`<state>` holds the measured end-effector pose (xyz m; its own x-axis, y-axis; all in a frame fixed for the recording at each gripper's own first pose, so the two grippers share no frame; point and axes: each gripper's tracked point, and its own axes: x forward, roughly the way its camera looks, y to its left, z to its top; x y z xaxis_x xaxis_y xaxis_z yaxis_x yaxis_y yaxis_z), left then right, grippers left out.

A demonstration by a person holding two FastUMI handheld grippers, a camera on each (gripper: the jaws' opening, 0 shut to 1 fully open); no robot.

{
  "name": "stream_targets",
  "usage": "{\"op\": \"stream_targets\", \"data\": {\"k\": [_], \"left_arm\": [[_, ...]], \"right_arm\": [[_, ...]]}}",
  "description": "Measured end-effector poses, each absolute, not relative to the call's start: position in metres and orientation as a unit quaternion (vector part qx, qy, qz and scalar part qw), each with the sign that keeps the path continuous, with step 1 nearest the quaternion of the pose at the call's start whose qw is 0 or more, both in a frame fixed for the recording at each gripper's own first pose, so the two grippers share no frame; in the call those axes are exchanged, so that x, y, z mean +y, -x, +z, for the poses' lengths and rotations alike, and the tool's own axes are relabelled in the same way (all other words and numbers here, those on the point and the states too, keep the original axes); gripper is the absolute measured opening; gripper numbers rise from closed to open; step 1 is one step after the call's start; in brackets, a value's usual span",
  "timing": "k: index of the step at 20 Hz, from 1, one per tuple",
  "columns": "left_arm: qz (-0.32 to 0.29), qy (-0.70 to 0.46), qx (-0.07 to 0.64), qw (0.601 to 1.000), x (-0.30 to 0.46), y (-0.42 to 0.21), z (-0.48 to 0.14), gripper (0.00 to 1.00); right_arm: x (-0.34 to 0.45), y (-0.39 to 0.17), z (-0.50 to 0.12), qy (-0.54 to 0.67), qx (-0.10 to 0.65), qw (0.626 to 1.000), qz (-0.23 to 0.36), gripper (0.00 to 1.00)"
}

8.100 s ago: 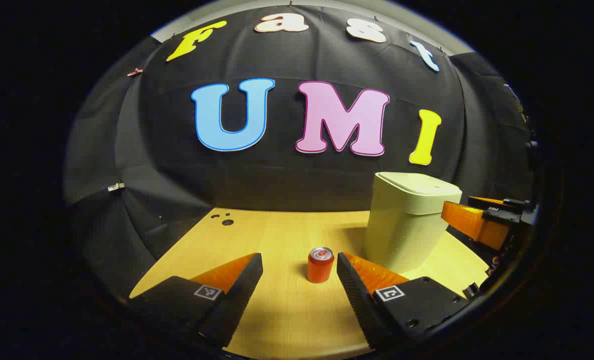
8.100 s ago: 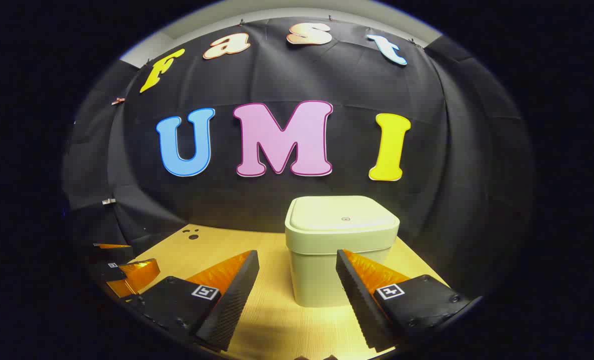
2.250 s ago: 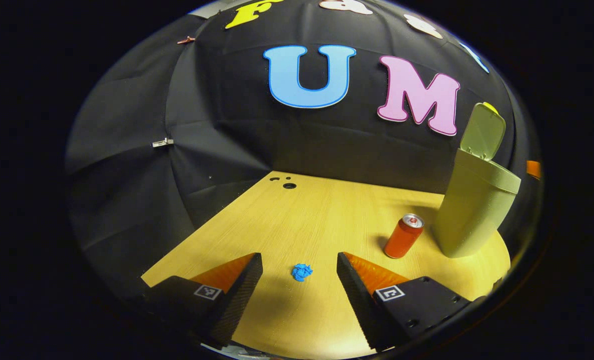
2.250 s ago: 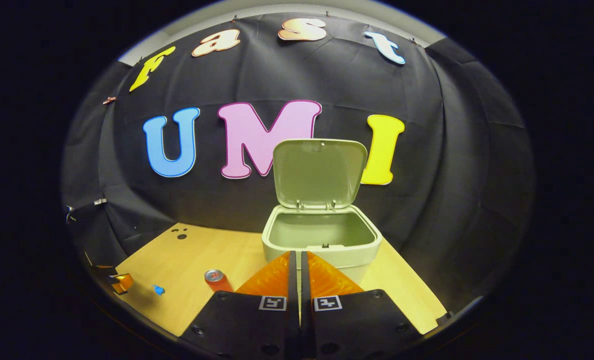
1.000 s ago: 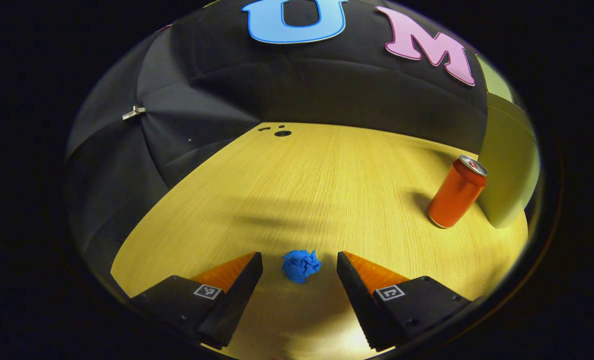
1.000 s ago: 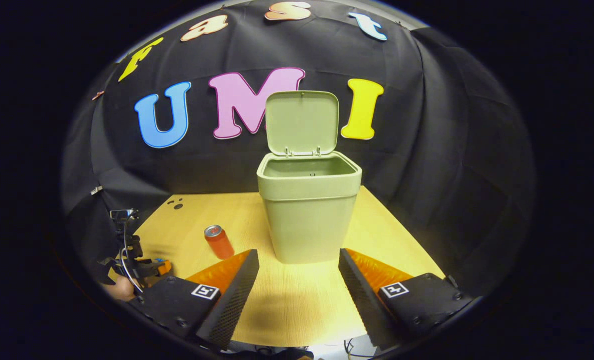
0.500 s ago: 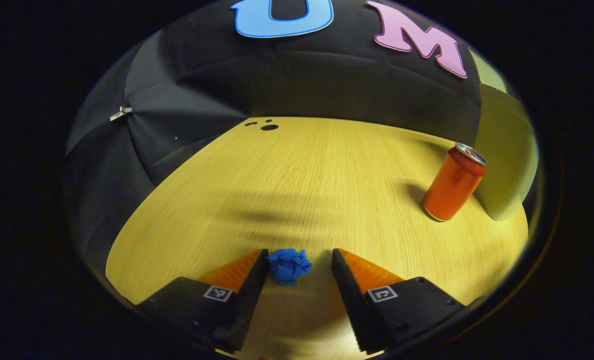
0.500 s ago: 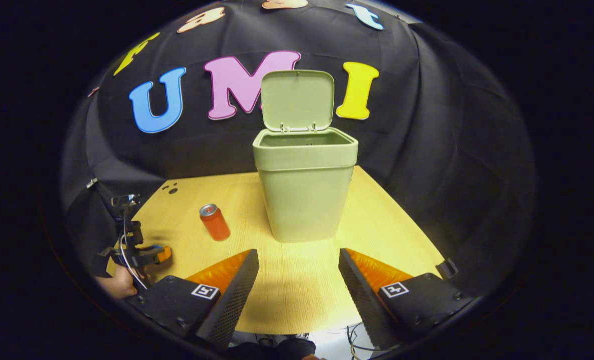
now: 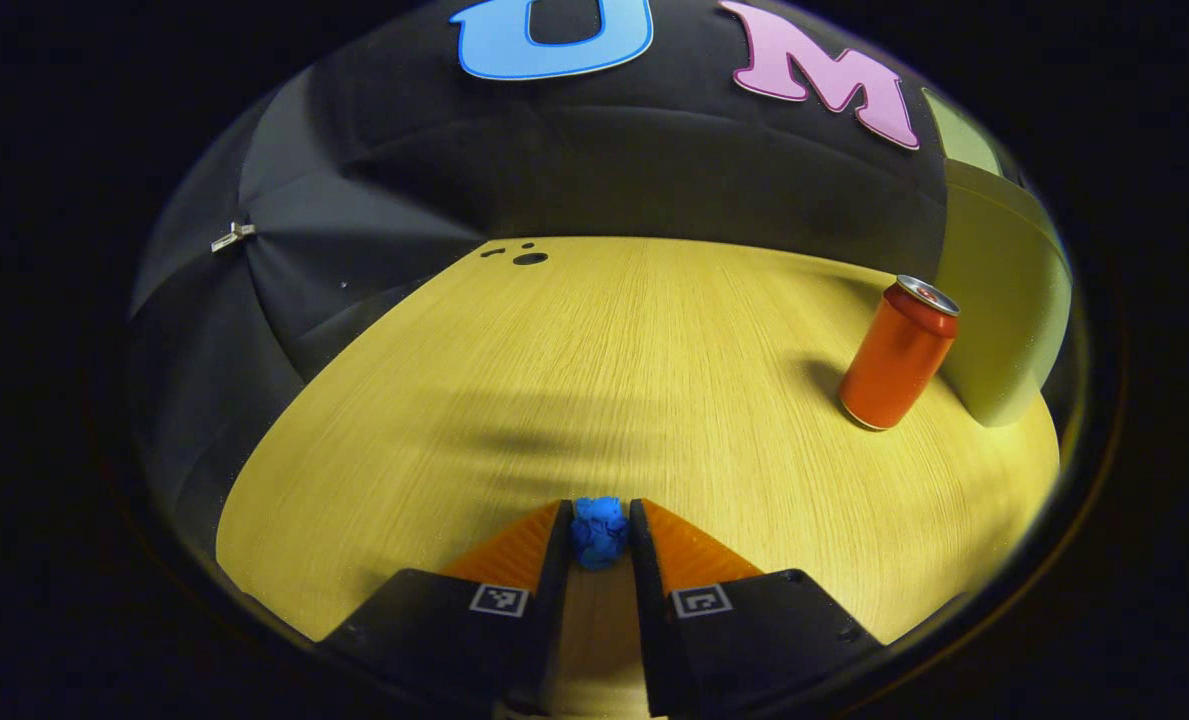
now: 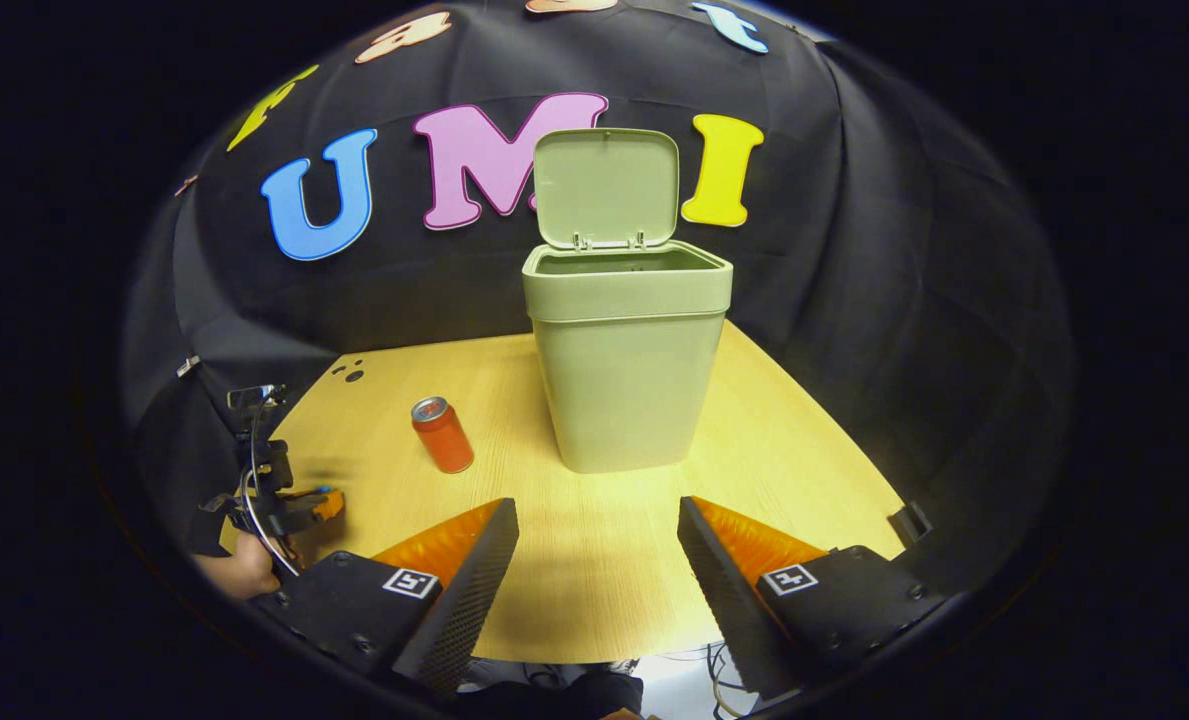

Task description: Press the lid of the desktop garbage bin to open it, pick up the crumpled paper on the desktop and throw it into the bin, then pick up the pop can on the desktop and drop it into the bin, and finally close the garbage bin lid.

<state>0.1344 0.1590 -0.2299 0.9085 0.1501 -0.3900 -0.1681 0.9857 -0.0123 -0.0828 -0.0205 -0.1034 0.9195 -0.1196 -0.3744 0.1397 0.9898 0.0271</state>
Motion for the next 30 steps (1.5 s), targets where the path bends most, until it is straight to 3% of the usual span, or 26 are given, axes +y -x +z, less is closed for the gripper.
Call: {"op": "stream_targets", "data": {"k": [2, 4, 5, 6, 7, 8, 12, 13, 14, 18, 21, 22, 30], "left_arm": [[0.08, 0.019, 0.196, 0.977, 0.159, -0.135, -0.228, 0.3], [0.081, 0.018, 0.193, 0.978, 0.16, -0.135, -0.226, 0.33], [0.079, 0.019, 0.188, 0.979, 0.158, -0.136, -0.222, 0.29], [0.077, 0.017, 0.185, 0.98, 0.155, -0.134, -0.22, 0.33], [0.075, 0.012, 0.182, 0.98, 0.156, -0.133, -0.215, 0.29], [0.072, 0.007, 0.179, 0.981, 0.154, -0.132, -0.209, 0.33], [0.049, 0.001, 0.149, 0.988, 0.139, -0.124, -0.161, 0.33], [0.041, 0.001, 0.143, 0.989, 0.132, -0.121, -0.147, 0.29], [0.037, 0.001, 0.135, 0.99, 0.129, -0.118, -0.134, 0.33], [0.009, 0.003, 0.111, 0.994, 0.103, -0.106, -0.082, 0.28], [-0.016, 0.01, 0.086, 0.996, 0.072, -0.103, -0.04, 0.28], [-0.019, 0.017, 0.078, 0.997, 0.062, -0.106, -0.029, 0.33], [-0.092, 0.039, 0.032, 0.994, -0.044, -0.115, 0.054, 0.33]], "right_arm": [[-0.021, 0.084, -0.107, -0.022, 0.195, 0.978, -0.065, 1.0], [-0.023, 0.083, -0.108, -0.018, 0.196, 0.978, -0.067, 1.0], [-0.024, 0.082, -0.107, -0.019, 0.194, 0.978, -0.068, 1.0], [-0.024, 0.082, -0.107, -0.02, 0.193, 0.979, -0.068, 1.0], [-0.024, 0.081, -0.107, -0.021, 0.19, 0.979, -0.068, 1.0], [-0.026, 0.08, -0.105, -0.021, 0.185, 0.98, -0.071, 1.0], [-0.035, 0.078, -0.104, -0.029, 0.174, 0.981, -0.08, 1.0], [-0.037, 0.076, -0.106, -0.034, 0.177, 0.98, -0.08, 1.0], [-0.04, 0.072, -0.106, -0.037, 0.18, 0.98, -0.078, 1.0], [-0.052, 0.049, -0.095, -0.043, 0.175, 0.982, -0.064, 1.0], [-0.064, 0.034, -0.089, -0.031, 0.166, 0.984, -0.054, 0.99], [-0.067, 0.029, -0.089, -0.026, 0.165, 0.985, -0.051, 0.99], [-0.074, 0.007, -0.106, -0.037, 0.182, 0.983, -0.012, 0.99]]}}
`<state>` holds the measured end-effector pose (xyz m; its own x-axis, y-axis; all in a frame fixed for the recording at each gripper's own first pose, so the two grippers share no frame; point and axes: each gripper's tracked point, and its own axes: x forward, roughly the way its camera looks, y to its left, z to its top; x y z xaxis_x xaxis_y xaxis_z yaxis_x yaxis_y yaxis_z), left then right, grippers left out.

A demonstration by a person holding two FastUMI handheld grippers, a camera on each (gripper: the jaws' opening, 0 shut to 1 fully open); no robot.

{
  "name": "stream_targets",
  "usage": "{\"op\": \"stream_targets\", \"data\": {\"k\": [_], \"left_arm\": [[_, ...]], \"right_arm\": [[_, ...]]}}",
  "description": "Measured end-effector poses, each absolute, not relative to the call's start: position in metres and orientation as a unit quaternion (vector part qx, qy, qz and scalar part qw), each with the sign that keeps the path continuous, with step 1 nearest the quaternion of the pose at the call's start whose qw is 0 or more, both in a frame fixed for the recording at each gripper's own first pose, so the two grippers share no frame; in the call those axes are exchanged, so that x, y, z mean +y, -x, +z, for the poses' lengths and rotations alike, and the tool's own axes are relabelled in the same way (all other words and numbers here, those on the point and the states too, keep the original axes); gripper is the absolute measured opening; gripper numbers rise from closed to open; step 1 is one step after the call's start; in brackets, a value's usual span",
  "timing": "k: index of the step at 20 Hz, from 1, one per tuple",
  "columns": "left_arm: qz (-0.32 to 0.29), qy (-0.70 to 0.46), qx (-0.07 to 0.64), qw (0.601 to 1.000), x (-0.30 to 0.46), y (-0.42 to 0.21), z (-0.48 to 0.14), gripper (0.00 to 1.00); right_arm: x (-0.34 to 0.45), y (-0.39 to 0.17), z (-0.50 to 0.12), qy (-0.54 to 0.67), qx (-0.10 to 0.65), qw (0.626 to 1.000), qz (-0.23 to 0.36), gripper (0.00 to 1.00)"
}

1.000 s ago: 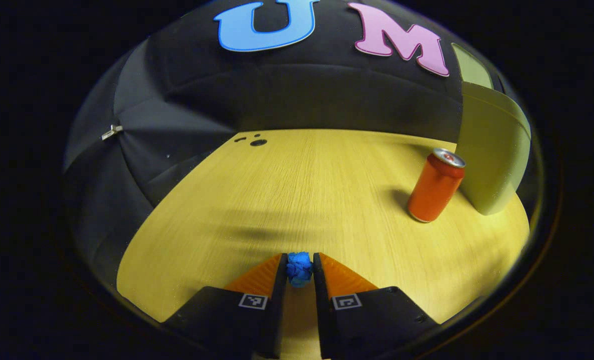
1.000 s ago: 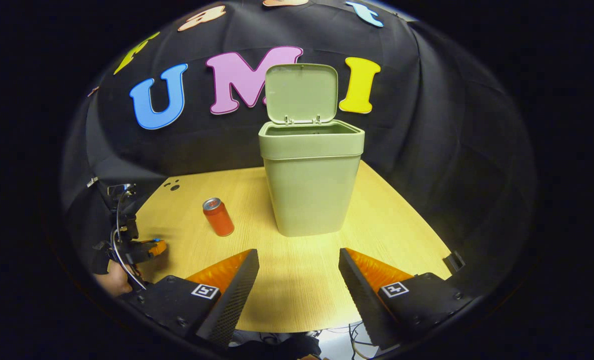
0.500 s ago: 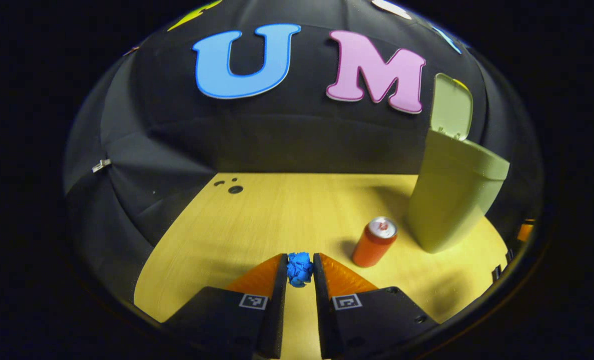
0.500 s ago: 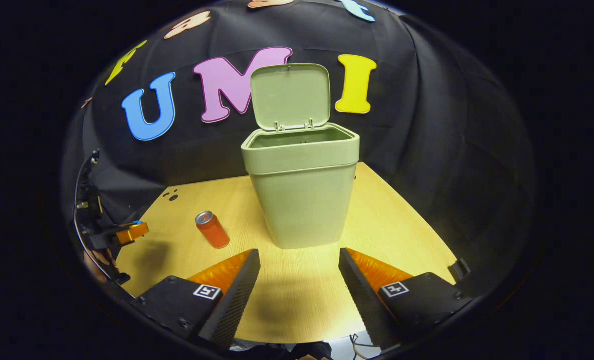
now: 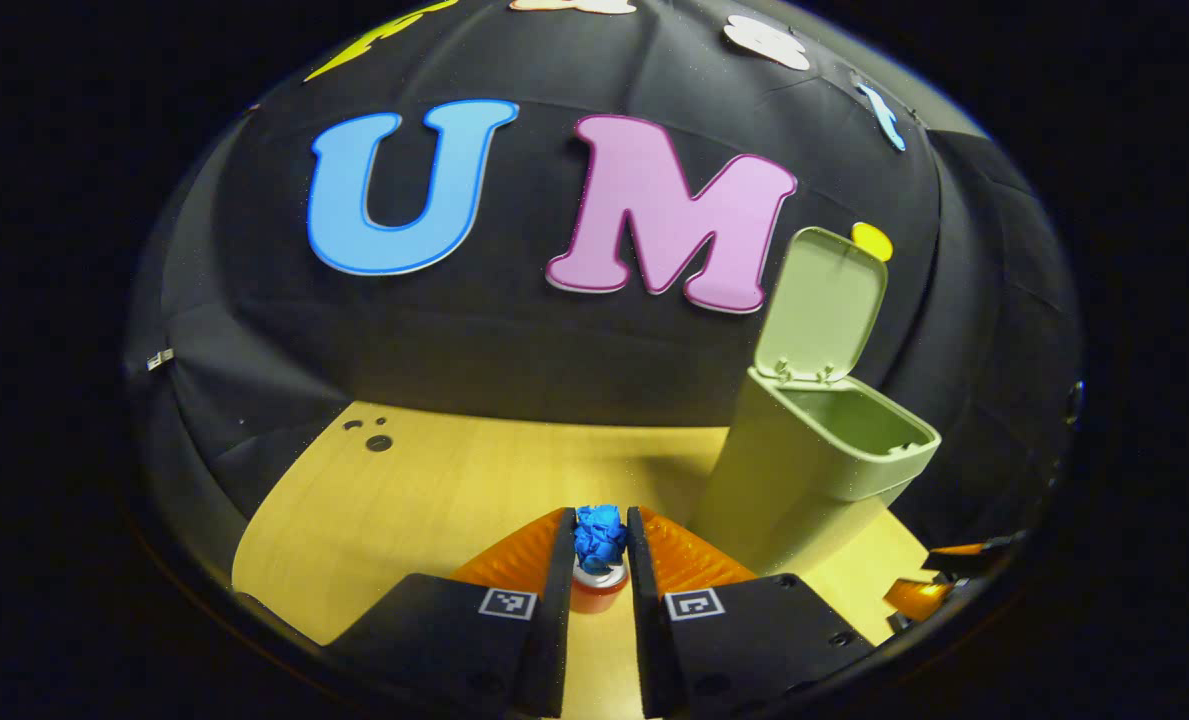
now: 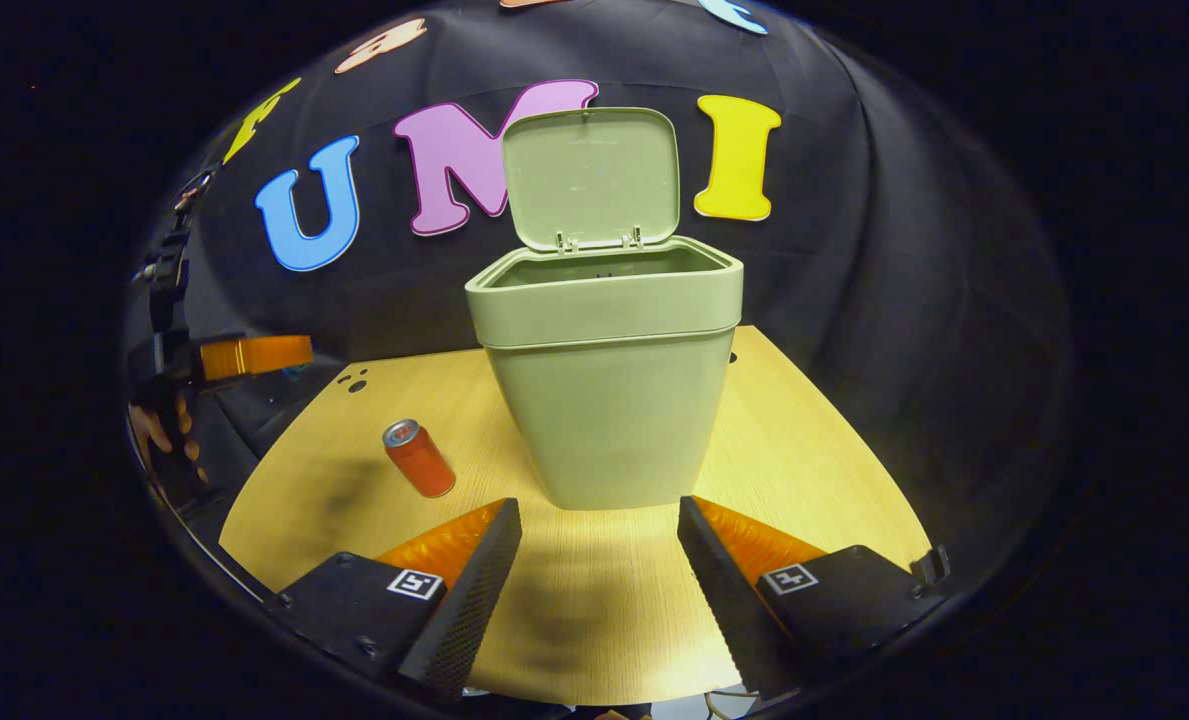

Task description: Press the lid of the desktop garbage bin to open it, pick up the crumpled paper on the desktop and throw it into the bin, then pick up the pop can on the desktop and drop it into the bin, and finally close the garbage bin lid.

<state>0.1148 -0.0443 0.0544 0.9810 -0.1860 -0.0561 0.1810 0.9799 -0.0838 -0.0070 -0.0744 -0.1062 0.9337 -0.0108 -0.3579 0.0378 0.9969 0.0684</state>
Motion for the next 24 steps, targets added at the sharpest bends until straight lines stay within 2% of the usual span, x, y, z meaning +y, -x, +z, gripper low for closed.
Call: {"op": "stream_targets", "data": {"k": [7, 13, 16, 17, 18, 22, 24], "left_arm": [[-0.173, 0.019, 0.004, 0.985, -0.138, -0.124, 0.11, 0.33], [-0.218, -0.006, 0.0, 0.976, -0.203, -0.136, 0.118, 0.33], [-0.228, -0.015, 0.005, 0.974, -0.228, -0.143, 0.113, 0.32], [-0.229, -0.014, 0.007, 0.973, -0.234, -0.146, 0.111, 0.36], [-0.231, -0.012, 0.009, 0.973, -0.239, -0.149, 0.109, 0.33], [-0.228, -0.006, 0.015, 0.974, -0.251, -0.162, 0.103, 0.34], [-0.236, 0.001, 0.02, 0.972, -0.257, -0.164, 0.101, 0.37]], "right_arm": [[-0.091, 0.0, -0.116, -0.056, 0.188, 0.981, -0.001, 0.99], [-0.094, -0.004, -0.127, -0.056, 0.198, 0.978, 0.023, 1.0], [-0.099, -0.007, -0.132, -0.051, 0.206, 0.977, 0.028, 1.0], [-0.101, -0.007, -0.132, -0.049, 0.205, 0.977, 0.03, 0.99], [-0.102, -0.007, -0.131, -0.049, 0.204, 0.977, 0.033, 0.99], [-0.106, -0.007, -0.136, -0.036, 0.211, 0.976, 0.048, 0.99], [-0.107, -0.008, -0.136, -0.032, 0.213, 0.975, 0.054, 0.99]]}}
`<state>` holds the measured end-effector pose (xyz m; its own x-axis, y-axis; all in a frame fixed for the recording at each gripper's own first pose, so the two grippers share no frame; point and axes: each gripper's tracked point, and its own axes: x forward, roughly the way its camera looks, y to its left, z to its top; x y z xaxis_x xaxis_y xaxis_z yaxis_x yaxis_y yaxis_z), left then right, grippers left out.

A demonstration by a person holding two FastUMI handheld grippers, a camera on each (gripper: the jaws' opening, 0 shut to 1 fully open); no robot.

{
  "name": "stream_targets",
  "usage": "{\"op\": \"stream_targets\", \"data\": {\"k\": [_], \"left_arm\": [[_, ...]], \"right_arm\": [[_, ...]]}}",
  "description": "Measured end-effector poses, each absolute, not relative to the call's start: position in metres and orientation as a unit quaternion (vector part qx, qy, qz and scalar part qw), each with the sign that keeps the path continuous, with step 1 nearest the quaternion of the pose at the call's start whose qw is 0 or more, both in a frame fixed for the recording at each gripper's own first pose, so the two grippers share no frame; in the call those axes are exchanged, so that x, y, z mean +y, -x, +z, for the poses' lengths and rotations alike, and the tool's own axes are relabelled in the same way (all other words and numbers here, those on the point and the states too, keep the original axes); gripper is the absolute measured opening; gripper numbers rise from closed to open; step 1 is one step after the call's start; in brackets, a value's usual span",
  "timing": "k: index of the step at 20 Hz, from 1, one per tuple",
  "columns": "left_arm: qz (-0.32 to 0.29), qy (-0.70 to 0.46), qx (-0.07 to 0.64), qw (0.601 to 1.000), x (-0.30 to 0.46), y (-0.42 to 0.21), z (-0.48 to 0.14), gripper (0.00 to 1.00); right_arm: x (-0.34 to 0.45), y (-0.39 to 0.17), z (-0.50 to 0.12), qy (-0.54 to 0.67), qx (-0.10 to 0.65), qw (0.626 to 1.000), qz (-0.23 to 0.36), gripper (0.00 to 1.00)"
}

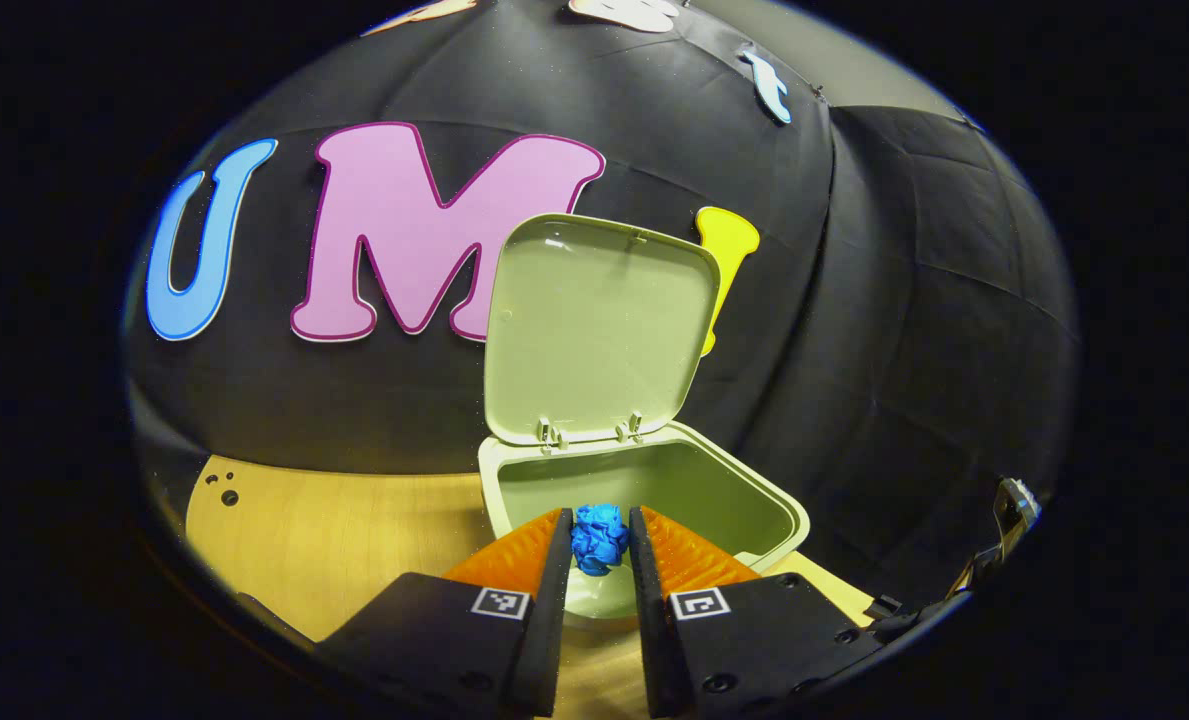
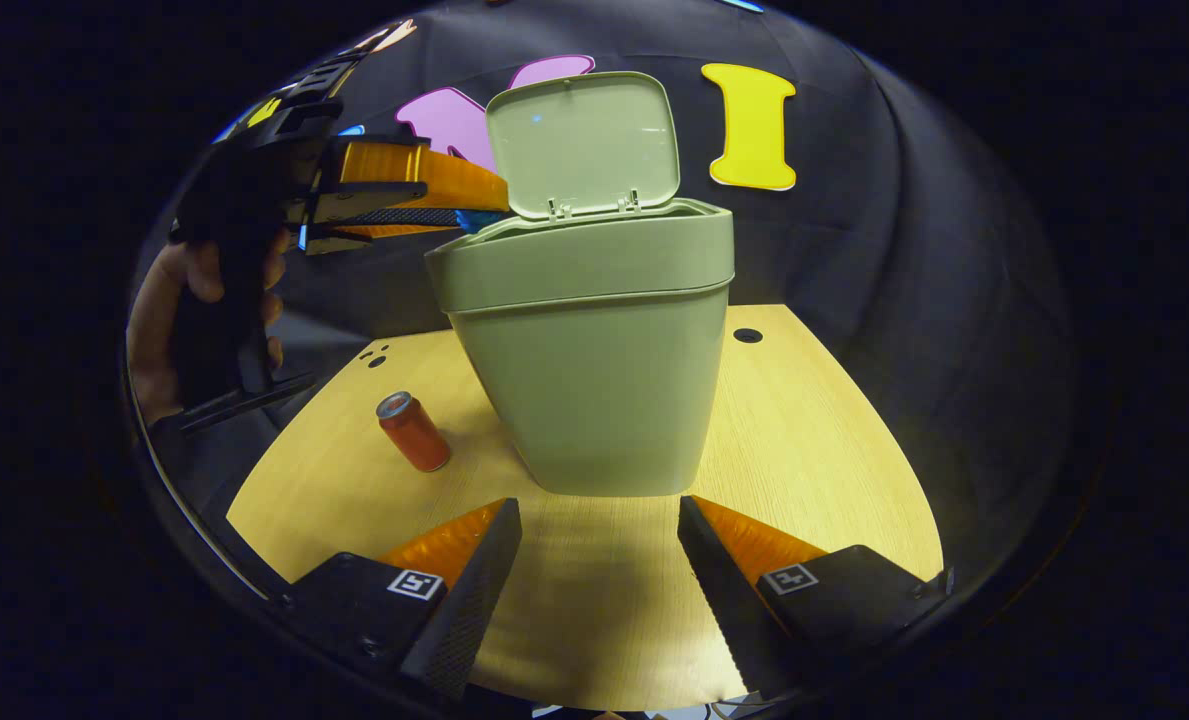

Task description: Press the lid of the desktop garbage bin to open it, pick up the crumpled paper on the desktop and throw it into the bin, then pick up the pop can on the desktop and drop it into the bin, and finally close the garbage bin lid.

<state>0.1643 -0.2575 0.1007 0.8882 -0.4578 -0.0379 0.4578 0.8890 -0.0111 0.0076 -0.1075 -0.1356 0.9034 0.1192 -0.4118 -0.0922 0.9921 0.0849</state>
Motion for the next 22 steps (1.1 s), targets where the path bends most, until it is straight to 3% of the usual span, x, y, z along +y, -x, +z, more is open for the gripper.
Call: {"op": "stream_targets", "data": {"k": [2, 4, 7, 15, 22], "left_arm": [[-0.241, 0.008, 0.024, 0.97, -0.261, -0.165, 0.099, 0.39], [-0.242, 0.018, 0.025, 0.97, -0.26, -0.166, 0.098, 0.53], [-0.223, 0.028, 0.01, 0.974, -0.238, -0.161, 0.106, 0.95], [-0.081, 0.017, -0.012, 0.997, -0.094, -0.137, 0.09, 0.96], [0.022, 0.04, 0.038, 0.998, 0.019, -0.074, 0.011, 0.96]], "right_arm": [[-0.109, -0.012, -0.135, -0.027, 0.212, 0.975, 0.055, 0.99], [-0.11, -0.014, -0.135, -0.027, 0.213, 0.975, 0.051, 0.99], [-0.101, -0.015, -0.138, -0.03, 0.215, 0.975, 0.053, 0.99], [-0.053, -0.01, -0.161, -0.028, 0.251, 0.964, 0.08, 0.99], [-0.009, -0.022, -0.176, 0.024, 0.256, 0.959, 0.117, 0.99]]}}
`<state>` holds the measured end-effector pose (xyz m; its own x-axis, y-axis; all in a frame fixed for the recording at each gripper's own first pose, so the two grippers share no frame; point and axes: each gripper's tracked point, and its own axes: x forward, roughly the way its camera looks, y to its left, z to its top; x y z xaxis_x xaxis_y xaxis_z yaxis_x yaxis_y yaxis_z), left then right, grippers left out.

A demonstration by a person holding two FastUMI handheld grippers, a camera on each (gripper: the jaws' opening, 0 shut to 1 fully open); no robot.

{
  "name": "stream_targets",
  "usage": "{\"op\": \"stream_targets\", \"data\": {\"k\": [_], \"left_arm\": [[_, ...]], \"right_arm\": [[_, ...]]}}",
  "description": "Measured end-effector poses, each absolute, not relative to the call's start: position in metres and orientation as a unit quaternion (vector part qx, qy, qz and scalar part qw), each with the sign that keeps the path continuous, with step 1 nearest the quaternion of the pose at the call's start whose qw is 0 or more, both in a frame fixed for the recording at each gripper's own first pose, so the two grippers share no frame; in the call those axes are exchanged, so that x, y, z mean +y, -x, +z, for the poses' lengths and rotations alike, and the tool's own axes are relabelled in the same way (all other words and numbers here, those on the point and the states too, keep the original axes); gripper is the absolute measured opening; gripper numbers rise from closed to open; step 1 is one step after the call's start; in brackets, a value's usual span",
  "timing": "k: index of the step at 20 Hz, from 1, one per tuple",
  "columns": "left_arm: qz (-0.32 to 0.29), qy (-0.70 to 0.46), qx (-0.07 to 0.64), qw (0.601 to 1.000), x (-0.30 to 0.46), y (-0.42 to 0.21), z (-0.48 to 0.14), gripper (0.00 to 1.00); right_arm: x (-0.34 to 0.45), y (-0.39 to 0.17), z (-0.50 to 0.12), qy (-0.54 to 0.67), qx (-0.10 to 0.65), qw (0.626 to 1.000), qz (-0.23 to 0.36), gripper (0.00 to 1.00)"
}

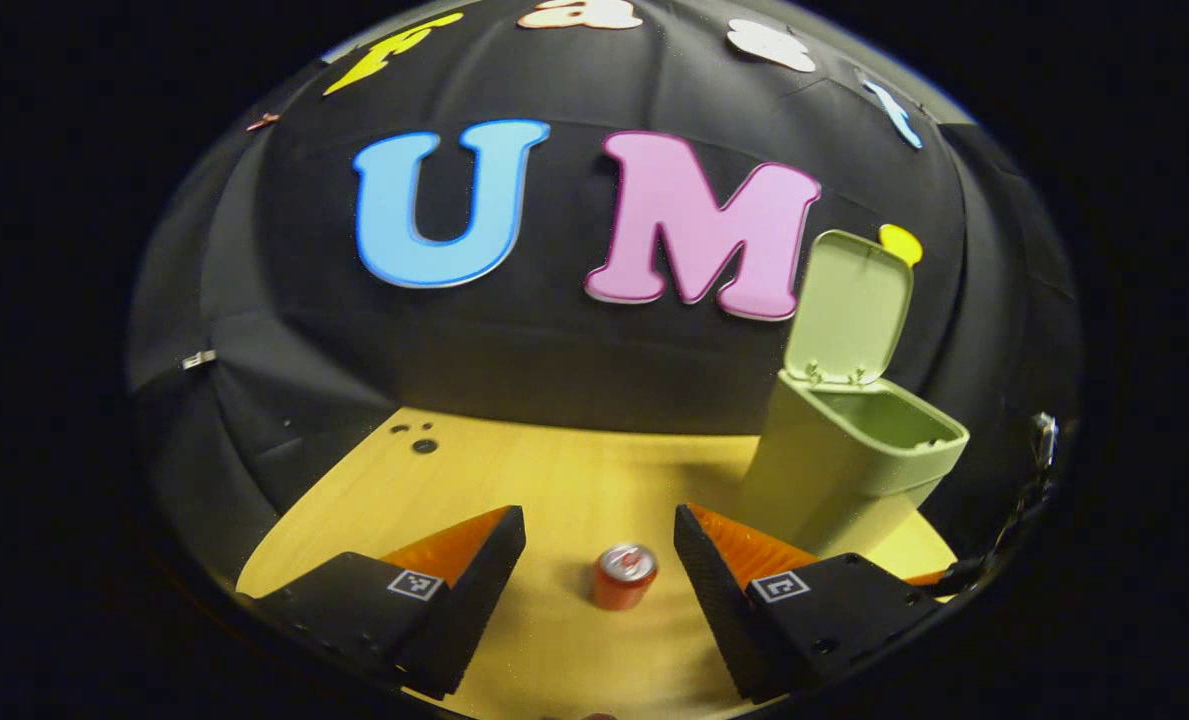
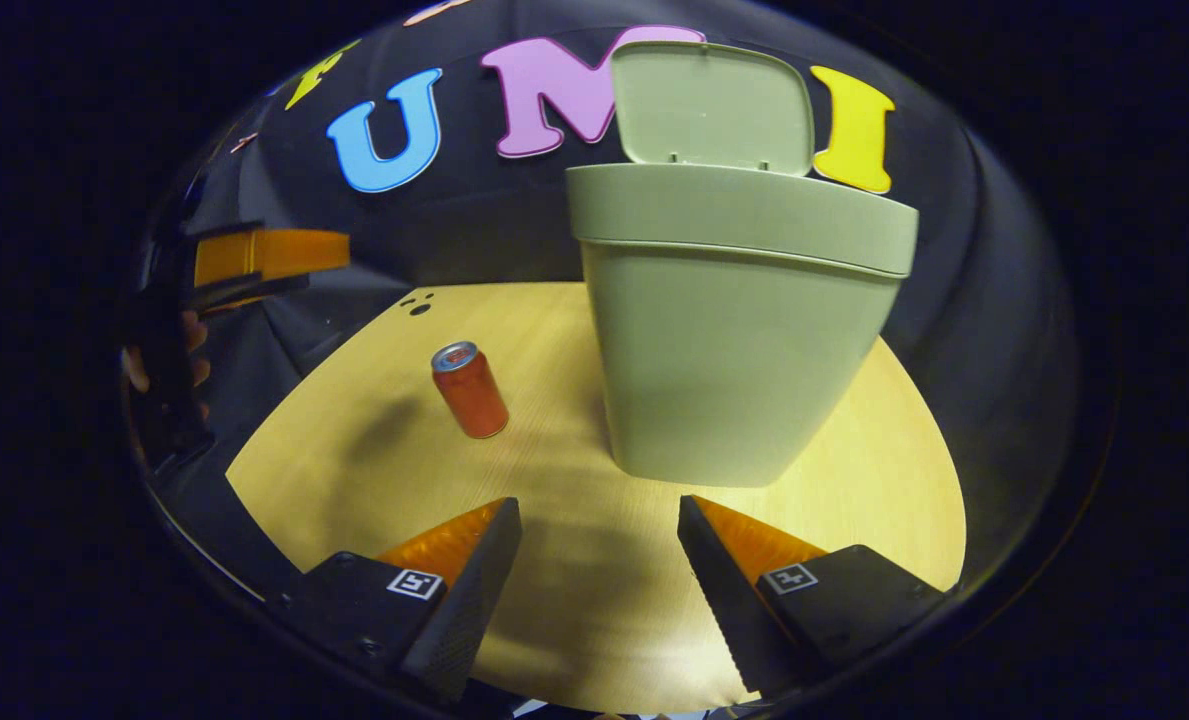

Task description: Press the lid of the desktop garbage bin to open it, pick up the crumpled paper on the desktop and throw it into the bin, then pick up the pop can on the desktop and drop it into the bin, and finally close the garbage bin lid.

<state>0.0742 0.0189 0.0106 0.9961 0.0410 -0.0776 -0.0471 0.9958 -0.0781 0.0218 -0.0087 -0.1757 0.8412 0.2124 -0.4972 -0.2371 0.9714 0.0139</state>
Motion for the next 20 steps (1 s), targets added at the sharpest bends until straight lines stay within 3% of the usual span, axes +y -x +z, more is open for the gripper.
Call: {"op": "stream_targets", "data": {"k": [11, 20], "left_arm": [[0.116, 0.106, 0.115, 0.981, 0.106, 0.014, -0.082, 0.96], [0.153, 0.117, 0.125, 0.973, 0.127, 0.039, -0.098, 0.96]], "right_arm": [[0.075, -0.075, -0.186, 0.082, 0.247, 0.949, 0.178, 0.99], [0.134, -0.112, -0.197, 0.093, 0.251, 0.939, 0.218, 0.99]]}}
